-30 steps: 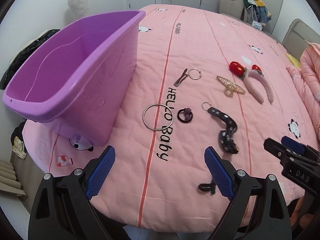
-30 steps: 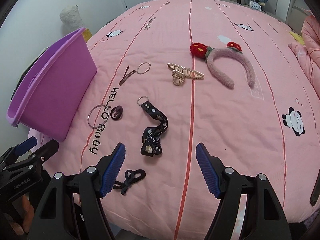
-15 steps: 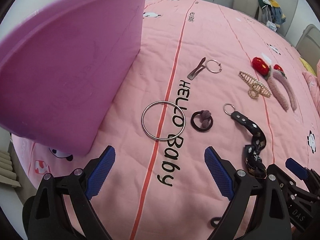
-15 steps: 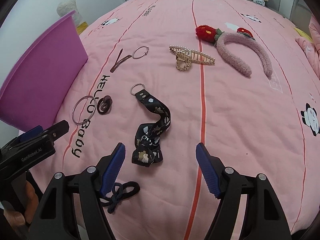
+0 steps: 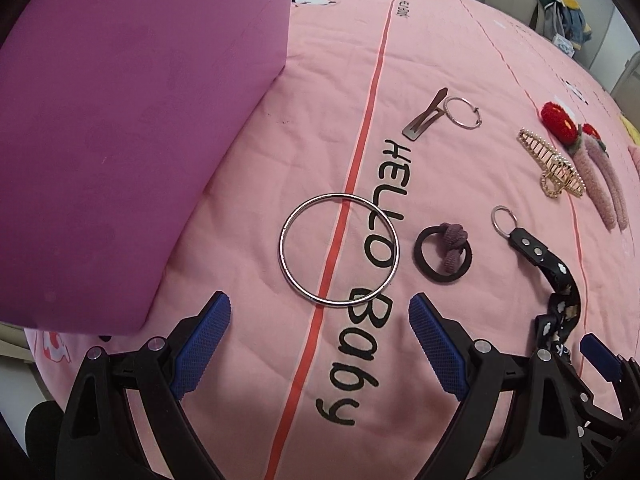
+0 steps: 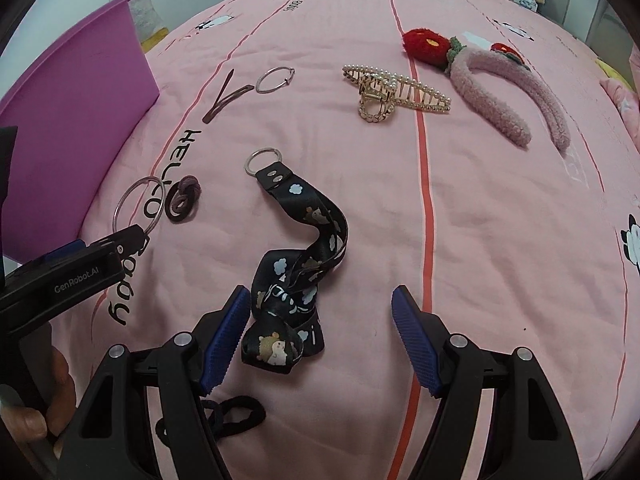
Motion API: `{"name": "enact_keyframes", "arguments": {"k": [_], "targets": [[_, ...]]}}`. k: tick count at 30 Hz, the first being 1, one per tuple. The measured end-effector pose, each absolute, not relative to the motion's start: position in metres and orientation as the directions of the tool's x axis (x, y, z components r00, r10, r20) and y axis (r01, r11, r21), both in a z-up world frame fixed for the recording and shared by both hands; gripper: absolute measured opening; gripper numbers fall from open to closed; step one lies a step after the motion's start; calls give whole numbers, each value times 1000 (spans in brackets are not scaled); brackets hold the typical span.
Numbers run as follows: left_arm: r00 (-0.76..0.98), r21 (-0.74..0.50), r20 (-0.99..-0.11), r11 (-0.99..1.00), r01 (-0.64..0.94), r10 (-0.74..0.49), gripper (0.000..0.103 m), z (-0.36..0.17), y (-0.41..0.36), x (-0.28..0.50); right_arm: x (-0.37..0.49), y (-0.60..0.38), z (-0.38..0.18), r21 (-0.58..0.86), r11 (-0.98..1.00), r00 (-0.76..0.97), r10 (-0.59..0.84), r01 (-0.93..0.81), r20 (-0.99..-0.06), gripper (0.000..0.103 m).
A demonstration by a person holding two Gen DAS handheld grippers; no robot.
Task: Organize jewelry
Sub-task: 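Grasp the silver bangle with the left tool while the right tool grasps the black lanyard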
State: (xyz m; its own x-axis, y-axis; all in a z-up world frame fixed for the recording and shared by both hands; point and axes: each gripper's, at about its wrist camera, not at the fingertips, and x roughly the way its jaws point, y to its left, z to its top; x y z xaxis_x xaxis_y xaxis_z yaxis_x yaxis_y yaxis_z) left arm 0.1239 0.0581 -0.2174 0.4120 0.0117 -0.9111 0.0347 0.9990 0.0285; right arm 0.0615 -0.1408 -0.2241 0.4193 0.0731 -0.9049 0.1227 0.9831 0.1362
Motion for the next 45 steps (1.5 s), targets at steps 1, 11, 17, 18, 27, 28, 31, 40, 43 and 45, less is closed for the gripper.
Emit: {"name": "enact_keyframes", "arguments": {"k": [1, 11, 17, 18, 27, 28, 31, 40, 43, 45], "targets": [[411, 31, -911, 999, 34, 14, 89, -219, 58, 124, 63, -141, -226, 132, 983, 419, 69, 124, -905, 70], [404, 61, -914, 997, 47, 37, 89, -232, 56, 136, 73, -134, -236, 133, 985, 410, 76, 112, -909, 70], [410, 63, -911, 997, 45, 39, 94, -238, 56, 142, 79, -131, -240, 109, 988, 405, 56, 108, -913, 70], [412, 62, -910, 997, 45, 38, 95, -239, 56, 144, 80, -131, -240, 104, 989, 404, 52, 108, -913, 70], [445, 56, -895, 997, 46, 29, 97, -249, 52, 155, 87, -125, -247, 62, 993, 407, 17, 99, -913, 70], [452, 48, -892, 998, 46, 22, 97, -250, 53, 155, 87, -124, -247, 53, 994, 410, 10, 95, -912, 70], [463, 48, -886, 998, 47, 20, 97, -251, 52, 156, 87, -124, -248, 44, 995, 415, 4, 87, -910, 70], [484, 37, -875, 997, 65, 1, 71, -242, 50, 144, 83, -122, -243, 51, 997, 429, 19, 62, -903, 45], [479, 26, -878, 998, 61, -6, 71, -240, 51, 144, 81, -125, -239, 64, 996, 436, 30, 63, -899, 25], [475, 21, -880, 998, 58, -10, 70, -237, 52, 142, 80, -130, -237, 94, 993, 442, 54, 69, -895, 22]]}}
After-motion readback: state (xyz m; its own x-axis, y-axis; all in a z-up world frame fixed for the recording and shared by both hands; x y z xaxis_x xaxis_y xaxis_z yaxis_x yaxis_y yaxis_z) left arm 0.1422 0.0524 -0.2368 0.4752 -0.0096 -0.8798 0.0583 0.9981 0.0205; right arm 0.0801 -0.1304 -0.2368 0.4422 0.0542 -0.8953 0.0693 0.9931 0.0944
